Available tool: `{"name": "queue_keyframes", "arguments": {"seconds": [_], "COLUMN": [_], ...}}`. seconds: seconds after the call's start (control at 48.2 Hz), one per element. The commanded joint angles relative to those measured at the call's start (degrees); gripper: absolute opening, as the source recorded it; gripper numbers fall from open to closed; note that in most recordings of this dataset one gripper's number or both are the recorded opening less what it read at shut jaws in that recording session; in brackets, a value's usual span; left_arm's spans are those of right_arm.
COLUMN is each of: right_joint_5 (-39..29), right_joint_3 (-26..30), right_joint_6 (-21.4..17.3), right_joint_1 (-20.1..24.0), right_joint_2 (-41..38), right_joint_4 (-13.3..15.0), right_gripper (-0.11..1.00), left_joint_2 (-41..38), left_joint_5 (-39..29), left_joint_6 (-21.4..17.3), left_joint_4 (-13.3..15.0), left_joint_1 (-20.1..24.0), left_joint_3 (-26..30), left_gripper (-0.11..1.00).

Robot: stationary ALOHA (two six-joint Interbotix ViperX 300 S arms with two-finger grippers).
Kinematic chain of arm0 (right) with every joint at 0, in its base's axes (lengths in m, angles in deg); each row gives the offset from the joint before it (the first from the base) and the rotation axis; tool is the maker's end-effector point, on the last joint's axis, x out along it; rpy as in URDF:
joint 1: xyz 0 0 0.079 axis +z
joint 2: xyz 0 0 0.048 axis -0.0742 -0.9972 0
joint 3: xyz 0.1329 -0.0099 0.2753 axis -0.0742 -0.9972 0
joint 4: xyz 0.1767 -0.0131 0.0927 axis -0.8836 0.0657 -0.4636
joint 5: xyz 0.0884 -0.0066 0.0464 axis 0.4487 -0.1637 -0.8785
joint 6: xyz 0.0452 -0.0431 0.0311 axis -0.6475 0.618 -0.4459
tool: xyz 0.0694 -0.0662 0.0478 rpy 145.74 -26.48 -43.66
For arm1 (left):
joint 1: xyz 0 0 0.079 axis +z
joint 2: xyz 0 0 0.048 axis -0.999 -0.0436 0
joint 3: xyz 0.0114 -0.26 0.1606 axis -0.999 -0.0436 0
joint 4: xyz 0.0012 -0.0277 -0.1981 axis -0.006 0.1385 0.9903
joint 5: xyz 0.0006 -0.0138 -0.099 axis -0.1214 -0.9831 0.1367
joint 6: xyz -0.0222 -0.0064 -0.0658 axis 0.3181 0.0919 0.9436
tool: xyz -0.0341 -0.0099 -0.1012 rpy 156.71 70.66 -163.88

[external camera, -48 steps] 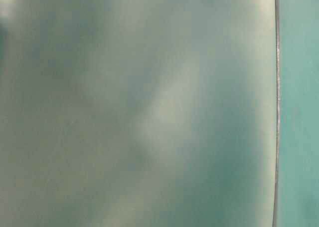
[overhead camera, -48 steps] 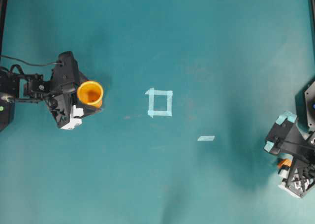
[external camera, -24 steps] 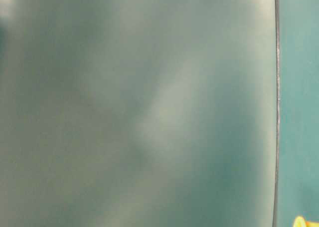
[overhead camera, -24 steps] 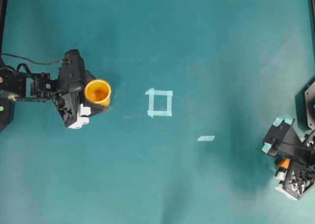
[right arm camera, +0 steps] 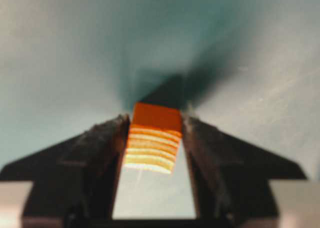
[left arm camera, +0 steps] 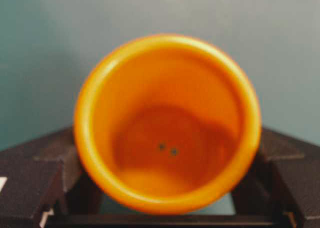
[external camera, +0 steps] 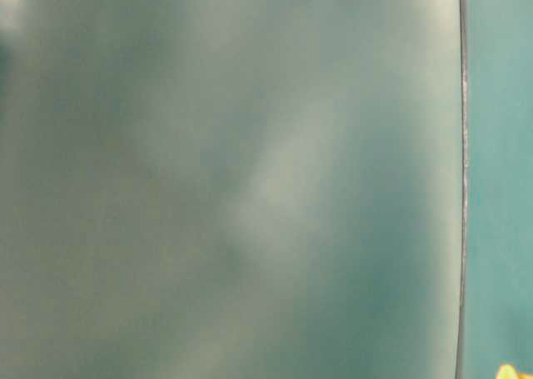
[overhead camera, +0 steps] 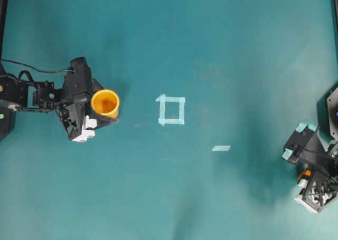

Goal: Hold the block with right arm and the cup with left arm, then put the block into the cup.
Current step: 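Lift both and bring the cube above the cup at the table center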

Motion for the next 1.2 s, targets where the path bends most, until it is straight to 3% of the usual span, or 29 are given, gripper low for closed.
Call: {"name": "queue_keyframes", "arguments": {"seconds": [0.0,0.166,0.29,0.581,0.933,1.182], "right_joint_5": [0.2,0.2,0.1,-0.5,2.0,9.0], "right_joint_3": [0.5,1.1,1.8,4.7,8.0,12.0], "right_joint_6": [-0.1,0.4,0.4,0.4,0.5,0.5], "right_joint_1": [0.3,0.3,-0.4,-6.2,-18.9,-27.8], "right_joint_2": [0.4,0.8,1.8,6.5,7.5,5.4], "right_joint_4": [-0.1,2.2,7.3,25.8,50.1,62.1], "right_gripper": [0.43,0.4,0.4,0.4,0.4,0.4], "left_joint_2": [0.4,-0.4,-2.5,-6.1,-7.2,-9.2], "left_joint_5": [0.5,-0.1,-2.5,-11.7,-9.6,-9.4], "left_joint_6": [0.1,0.2,0.1,-0.1,-0.6,-4.1], "left_joint_4": [-0.2,-0.2,-0.2,-0.2,-0.5,-0.6], "left_joint_1": [-1.1,-4.1,-5.3,-5.4,-4.7,-4.6], "left_joint_3": [1.4,4.7,8.7,16.9,19.8,24.8], "left_gripper": [0.62,0.62,0.62,0.62,0.62,0.62]}}
